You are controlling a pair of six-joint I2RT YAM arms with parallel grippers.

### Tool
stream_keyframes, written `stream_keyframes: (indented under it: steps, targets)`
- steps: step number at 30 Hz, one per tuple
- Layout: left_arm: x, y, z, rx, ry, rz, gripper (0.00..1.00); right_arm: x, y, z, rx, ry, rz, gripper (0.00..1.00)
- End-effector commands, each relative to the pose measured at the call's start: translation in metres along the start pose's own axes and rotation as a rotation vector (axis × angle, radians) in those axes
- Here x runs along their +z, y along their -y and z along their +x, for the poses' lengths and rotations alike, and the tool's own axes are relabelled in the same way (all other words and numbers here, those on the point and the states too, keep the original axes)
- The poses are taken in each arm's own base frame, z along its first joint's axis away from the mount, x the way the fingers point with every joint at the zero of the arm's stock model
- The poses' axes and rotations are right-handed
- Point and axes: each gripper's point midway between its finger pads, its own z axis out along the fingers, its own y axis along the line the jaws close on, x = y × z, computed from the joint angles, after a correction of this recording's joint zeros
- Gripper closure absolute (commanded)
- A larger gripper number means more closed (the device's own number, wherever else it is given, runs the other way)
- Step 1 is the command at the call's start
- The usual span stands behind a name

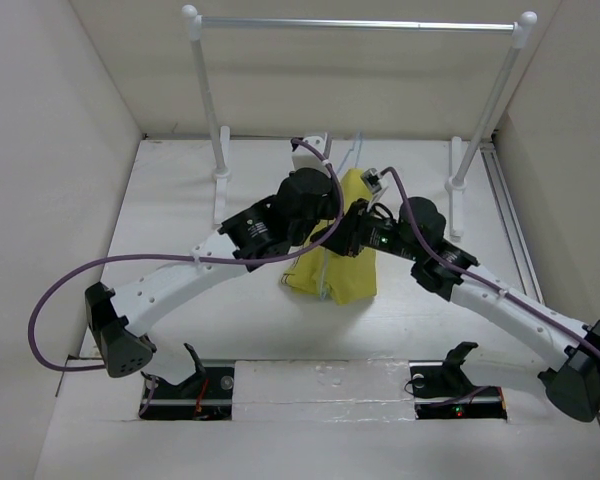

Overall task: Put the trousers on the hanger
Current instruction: Place the hanger at the clothesline.

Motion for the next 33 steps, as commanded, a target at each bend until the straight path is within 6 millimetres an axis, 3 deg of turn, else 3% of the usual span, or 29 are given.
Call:
stream_keyframes:
  steps: [1, 2, 5, 10, 11, 13, 14, 15, 16, 18, 19, 21, 22, 24, 25, 27, 28, 30, 32, 33]
  targets:
    - [-0.018, 0.016, -0.060, -0.117, 0.143, 0.075, 1.00, 0.007, -0.016, -0.013, 0.026, 0.089, -0.073, 0.81]
    - [-0.018, 0.017, -0.060, -0.119, 0.142, 0.080, 1.00, 0.007, -0.016, -0.016, 0.025, 0.100, -0.067, 0.91]
    - [-0.016, 0.011, -0.066, -0.105, 0.162, 0.055, 1.00, 0.004, -0.022, -0.028, 0.021, 0.132, -0.062, 1.00]
    - [0.001, -0.007, -0.084, -0.114, 0.176, 0.055, 1.00, -0.005, -0.030, -0.062, 0.021, 0.198, -0.074, 1.00]
    - [0.002, -0.008, -0.088, -0.116, 0.181, 0.056, 0.97, -0.009, -0.025, -0.079, 0.015, 0.237, -0.058, 1.00]
    - [0.001, -0.007, -0.108, -0.119, 0.207, 0.087, 0.82, -0.014, -0.025, -0.087, 0.015, 0.230, -0.070, 1.00]
    - [-0.002, -0.007, -0.116, -0.112, 0.220, 0.098, 0.64, -0.015, -0.022, -0.093, 0.013, 0.239, -0.065, 1.00]
    - [-0.005, -0.001, -0.122, -0.106, 0.229, 0.122, 0.57, -0.020, -0.020, -0.107, -0.001, 0.257, -0.067, 1.00]
    - [-0.012, 0.001, -0.140, -0.108, 0.264, 0.135, 0.54, -0.022, -0.018, -0.114, -0.005, 0.268, -0.065, 1.00]
    - [-0.019, 0.006, -0.155, -0.090, 0.282, 0.144, 0.48, -0.024, -0.023, -0.133, -0.027, 0.290, -0.083, 1.00]
    - [-0.031, 0.010, -0.173, -0.097, 0.319, 0.163, 0.46, -0.027, -0.019, -0.144, -0.038, 0.308, -0.073, 1.00]
    - [-0.045, 0.014, -0.189, -0.090, 0.351, 0.183, 0.41, -0.028, -0.016, -0.158, -0.053, 0.316, -0.073, 1.00]
    - [-0.057, 0.017, -0.204, -0.096, 0.384, 0.201, 0.39, -0.035, -0.017, -0.177, -0.073, 0.351, -0.069, 1.00]
    - [-0.070, 0.018, -0.214, -0.093, 0.405, 0.216, 0.36, -0.038, -0.011, -0.193, -0.088, 0.368, -0.063, 1.00]
    - [-0.073, 0.017, -0.214, -0.094, 0.405, 0.217, 0.36, -0.043, -0.017, -0.209, -0.108, 0.394, -0.070, 1.00]
    - [-0.073, 0.010, -0.199, -0.091, 0.378, 0.208, 0.35, -0.052, 0.000, -0.236, -0.115, 0.436, -0.055, 1.00]
    - [-0.073, 0.010, -0.199, -0.091, 0.377, 0.208, 0.35, -0.052, 0.000, -0.236, -0.115, 0.436, -0.055, 1.00]
    - [-0.074, 0.003, -0.189, -0.093, 0.361, 0.195, 0.34, -0.067, 0.006, -0.259, -0.140, 0.488, -0.044, 1.00]
    - [-0.060, -0.009, -0.152, -0.079, 0.281, 0.162, 0.34, -0.079, 0.019, -0.279, -0.139, 0.524, -0.012, 1.00]
    - [-0.066, -0.009, -0.155, -0.089, 0.288, 0.168, 0.34, -0.083, 0.023, -0.285, -0.149, 0.533, -0.004, 1.00]
